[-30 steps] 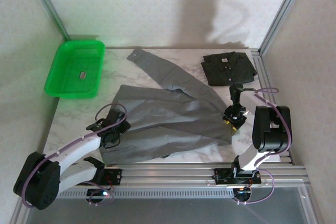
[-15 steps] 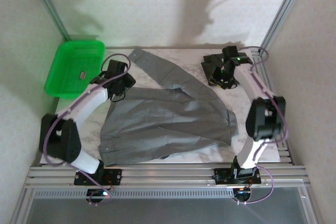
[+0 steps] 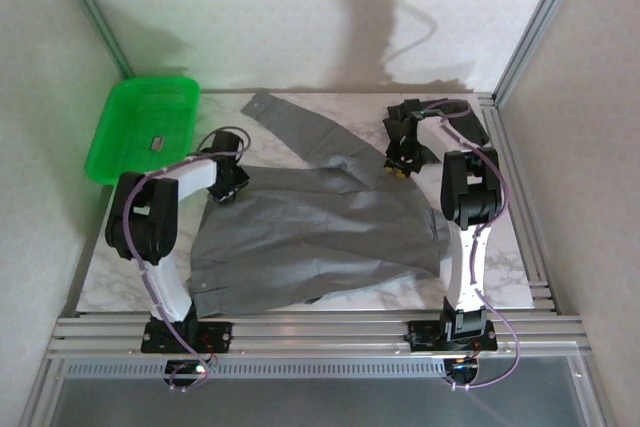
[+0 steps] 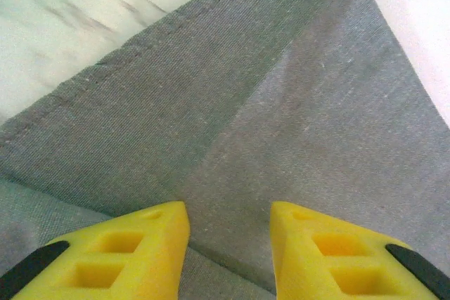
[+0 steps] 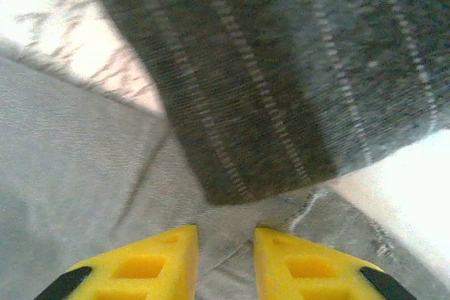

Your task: Fold and stack the long sleeve shirts

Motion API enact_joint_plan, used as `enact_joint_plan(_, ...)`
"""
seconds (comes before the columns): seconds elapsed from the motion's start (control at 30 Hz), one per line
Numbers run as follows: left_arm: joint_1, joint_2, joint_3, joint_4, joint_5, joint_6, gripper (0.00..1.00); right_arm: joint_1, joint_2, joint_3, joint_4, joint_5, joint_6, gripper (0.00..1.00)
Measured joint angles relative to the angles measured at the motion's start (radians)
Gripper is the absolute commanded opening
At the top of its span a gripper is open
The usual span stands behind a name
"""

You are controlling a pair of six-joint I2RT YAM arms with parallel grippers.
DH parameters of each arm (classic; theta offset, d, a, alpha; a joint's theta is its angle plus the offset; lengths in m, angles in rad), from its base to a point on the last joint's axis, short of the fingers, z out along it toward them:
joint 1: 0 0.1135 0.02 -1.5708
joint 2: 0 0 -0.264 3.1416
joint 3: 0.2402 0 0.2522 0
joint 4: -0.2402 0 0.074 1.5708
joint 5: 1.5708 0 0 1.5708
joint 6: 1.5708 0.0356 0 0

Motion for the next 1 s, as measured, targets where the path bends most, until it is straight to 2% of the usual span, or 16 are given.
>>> enact_joint_plan(0.17,0.085,-0.016,-0.022,-0.008,-0.03,0.041,0.41,0.002,0.005,0.01,-0.001,0.016,0.052,0.3)
enact_joint_plan(0.37,0.085,0.005,0.037,-0.024,-0.01,0.09,0.52,0.005,0.051,0.092,-0.039,0.031,0.071,0.32)
enact_joint_plan(0.53,0.076,0.006,0.134,-0.061,-0.007,0.088,0.78,0.005,0.051,0.093,-0.029,0.018,0.078,0.41)
enact_joint_plan(0.63,0.043,0.006,0.262,-0.118,-0.007,0.079,0.87,0.005,0.042,0.093,-0.021,0.0,0.076,0.46)
enact_joint_plan(0.67,0.03,0.006,0.306,-0.129,-0.006,0.076,0.97,0.005,0.039,0.093,-0.021,-0.004,0.072,0.48)
enact_joint_plan(0.7,0.013,0.006,0.358,-0.137,-0.002,0.07,0.99,0.005,0.033,0.093,-0.022,-0.008,0.068,0.51)
enact_joint_plan(0.87,-0.047,0.035,0.597,-0.164,0.048,0.058,1.0,0.005,-0.029,0.093,-0.023,-0.048,0.03,0.66)
enact_joint_plan(0.93,-0.059,0.097,0.708,-0.165,0.062,0.063,0.99,0.007,-0.072,0.093,-0.023,-0.069,0.007,0.72)
enact_joint_plan(1.0,-0.062,0.181,0.808,-0.167,0.064,0.078,0.97,0.012,-0.117,0.093,-0.022,-0.087,-0.014,0.73)
